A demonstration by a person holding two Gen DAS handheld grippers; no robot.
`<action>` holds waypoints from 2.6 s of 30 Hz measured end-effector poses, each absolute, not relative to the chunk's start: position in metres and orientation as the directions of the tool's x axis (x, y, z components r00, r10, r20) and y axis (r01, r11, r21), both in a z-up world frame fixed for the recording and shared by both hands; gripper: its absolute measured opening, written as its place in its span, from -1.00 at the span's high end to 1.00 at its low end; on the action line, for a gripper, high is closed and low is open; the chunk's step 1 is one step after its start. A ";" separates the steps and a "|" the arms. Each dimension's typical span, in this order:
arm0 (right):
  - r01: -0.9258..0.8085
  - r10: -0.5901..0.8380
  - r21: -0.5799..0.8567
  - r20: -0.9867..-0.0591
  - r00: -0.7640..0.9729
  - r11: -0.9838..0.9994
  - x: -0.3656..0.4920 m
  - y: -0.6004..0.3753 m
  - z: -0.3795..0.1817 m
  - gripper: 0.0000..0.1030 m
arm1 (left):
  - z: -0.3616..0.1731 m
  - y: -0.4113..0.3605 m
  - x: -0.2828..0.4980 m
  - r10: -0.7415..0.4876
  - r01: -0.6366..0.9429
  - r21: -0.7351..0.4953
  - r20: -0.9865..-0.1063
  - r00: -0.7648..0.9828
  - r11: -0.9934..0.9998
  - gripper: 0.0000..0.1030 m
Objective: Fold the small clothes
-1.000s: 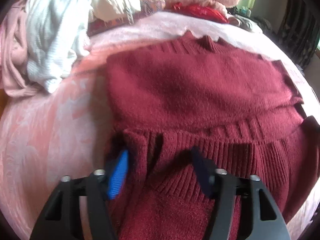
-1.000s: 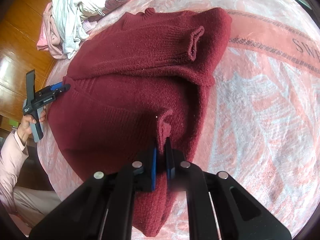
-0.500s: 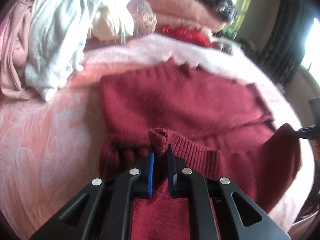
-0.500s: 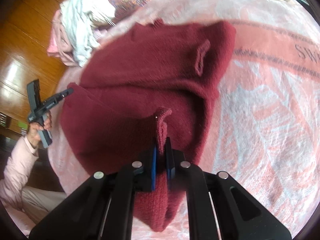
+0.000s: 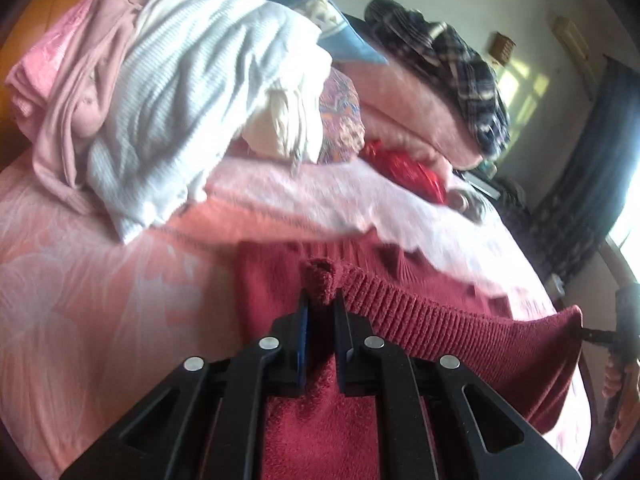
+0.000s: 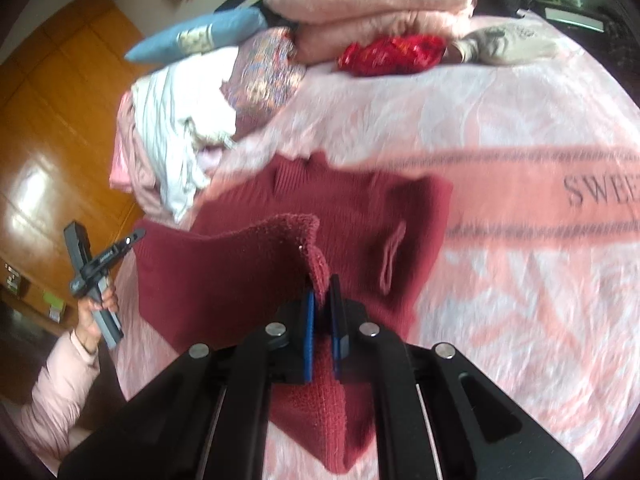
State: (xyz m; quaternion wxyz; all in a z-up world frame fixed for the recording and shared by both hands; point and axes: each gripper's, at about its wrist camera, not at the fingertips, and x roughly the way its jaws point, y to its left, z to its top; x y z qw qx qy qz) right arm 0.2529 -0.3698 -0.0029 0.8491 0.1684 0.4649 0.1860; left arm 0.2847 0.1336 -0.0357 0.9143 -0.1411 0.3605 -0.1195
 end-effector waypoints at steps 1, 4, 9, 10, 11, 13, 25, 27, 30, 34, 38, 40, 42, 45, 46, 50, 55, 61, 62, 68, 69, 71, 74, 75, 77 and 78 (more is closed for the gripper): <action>-0.151 0.468 0.460 -0.723 0.507 0.875 0.262 -0.369 -0.003 0.90 | -0.035 0.133 0.292 -0.315 0.107 -0.348 -0.622 0.717 0.931 0.80; -0.120 0.442 0.452 -0.725 0.528 0.884 0.293 -0.368 -0.005 0.90 | -0.032 0.128 0.320 -0.289 0.078 -0.345 -0.617 0.732 0.935 0.80; -0.050 0.384 0.427 -0.748 0.542 0.903 0.356 -0.373 -0.020 0.90 | -0.032 0.116 0.375 -0.237 0.045 -0.308 -0.625 0.744 0.950 0.80; -0.040 0.372 0.418 -0.756 0.539 0.907 0.366 -0.373 -0.025 0.90 | -0.035 0.115 0.387 -0.226 0.034 -0.301 -0.632 0.742 0.953 0.80; -0.029 0.357 0.406 -0.766 0.534 0.914 0.376 -0.373 -0.031 0.90 | -0.041 0.113 0.401 -0.214 0.019 -0.295 -0.644 0.734 0.955 0.80; -0.003 0.319 0.370 -0.797 0.512 0.929 0.398 -0.370 -0.049 0.90 | -0.053 0.108 0.418 -0.196 0.000 -0.283 -0.666 0.719 0.959 0.80; 0.053 0.197 0.235 -0.899 0.392 0.970 0.429 -0.358 -0.129 0.79 | -0.138 0.093 0.462 -0.121 -0.058 -0.186 -0.814 0.568 0.981 0.57; 0.062 0.203 0.247 -0.895 0.397 0.967 0.422 -0.363 -0.118 0.57 | -0.128 0.100 0.458 -0.133 -0.080 -0.216 -0.812 0.569 0.973 0.40; 0.032 0.243 0.279 -0.880 0.408 0.960 0.395 -0.369 -0.090 0.55 | -0.104 0.115 0.436 -0.151 -0.087 -0.248 -0.795 0.587 0.965 -0.21; -0.051 0.307 0.312 -0.873 0.379 0.949 0.337 -0.364 -0.068 0.43 | -0.082 0.133 0.381 -0.173 -0.049 -0.250 -0.786 0.593 0.967 -0.43; -0.079 0.346 0.338 -0.886 0.308 0.938 0.275 -0.362 -0.078 0.25 | -0.093 0.158 0.312 -0.179 -0.057 -0.254 -0.806 0.564 0.966 -0.43; -0.089 0.373 0.363 -0.885 0.278 0.928 0.254 -0.361 -0.090 0.25 | -0.107 0.166 0.286 -0.194 -0.077 -0.278 -0.817 0.543 0.957 -0.42; -0.104 0.395 0.381 -0.882 0.259 0.919 0.240 -0.358 -0.101 0.25 | -0.118 0.166 0.273 -0.216 -0.083 -0.300 -0.829 0.516 0.950 -0.42; -0.117 0.434 0.418 -0.870 0.234 0.901 0.234 -0.350 -0.114 0.25 | -0.124 0.154 0.268 -0.259 -0.053 -0.317 -0.850 0.459 0.947 -0.42; -0.122 0.435 0.417 -0.871 0.230 0.901 0.233 -0.348 -0.116 0.31 | -0.124 0.148 0.267 -0.260 -0.040 -0.311 -0.853 0.452 0.950 -0.43; -0.191 0.422 0.385 -0.878 0.227 0.903 0.230 -0.332 -0.116 0.87 | -0.136 0.125 0.273 -0.191 -0.003 -0.213 -0.884 0.427 0.977 -0.39; -0.253 0.507 0.448 -0.820 0.265 0.857 0.202 -0.341 -0.076 0.89 | -0.135 0.132 0.272 -0.196 -0.006 -0.220 -0.882 0.429 0.975 -0.06; -0.158 0.427 0.405 -0.891 0.153 0.901 0.198 -0.351 -0.128 0.89 | -0.145 0.145 0.271 -0.209 -0.025 -0.239 -0.888 0.409 0.971 -0.08; -0.149 0.435 0.415 -0.889 0.145 0.897 0.198 -0.353 -0.135 0.88 | -0.147 0.144 0.271 -0.205 -0.020 -0.234 -0.888 0.411 0.972 -0.09; -0.168 0.449 0.420 -0.865 0.224 0.892 0.211 -0.367 -0.101 0.50 | -0.127 0.145 0.273 -0.225 -0.005 -0.253 -0.871 0.436 0.967 -0.06; -0.171 0.436 0.404 -0.866 0.246 0.898 0.219 -0.367 -0.092 0.50 | -0.122 0.144 0.277 -0.222 -0.002 -0.250 -0.864 0.451 0.968 -0.06; -0.150 0.414 0.386 -0.863 0.289 0.910 0.245 -0.365 -0.080 0.49 | -0.113 0.140 0.291 -0.199 -0.007 -0.230 -0.859 0.472 0.973 -0.09; -0.084 0.362 0.355 -0.873 0.328 0.931 0.290 -0.363 -0.085 0.17 | -0.112 0.131 0.324 -0.160 -0.023 -0.195 -0.862 0.482 0.981 -0.20; -0.063 0.340 0.339 -0.878 0.338 0.939 0.302 -0.362 -0.088 0.13 | -0.114 0.131 0.334 -0.135 -0.033 -0.172 -0.864 0.485 0.984 -0.20; -0.007 0.300 0.317 -0.891 0.342 0.949 0.331 -0.361 -0.103 0.09 | -0.122 0.130 0.357 -0.063 -0.081 -0.117 -0.869 0.490 0.990 -0.22; 0.013 0.290 0.312 -0.896 0.336 0.950 0.341 -0.363 -0.111 0.09 | -0.127 0.130 0.363 -0.051 -0.101 -0.114 -0.873 0.485 0.988 -0.23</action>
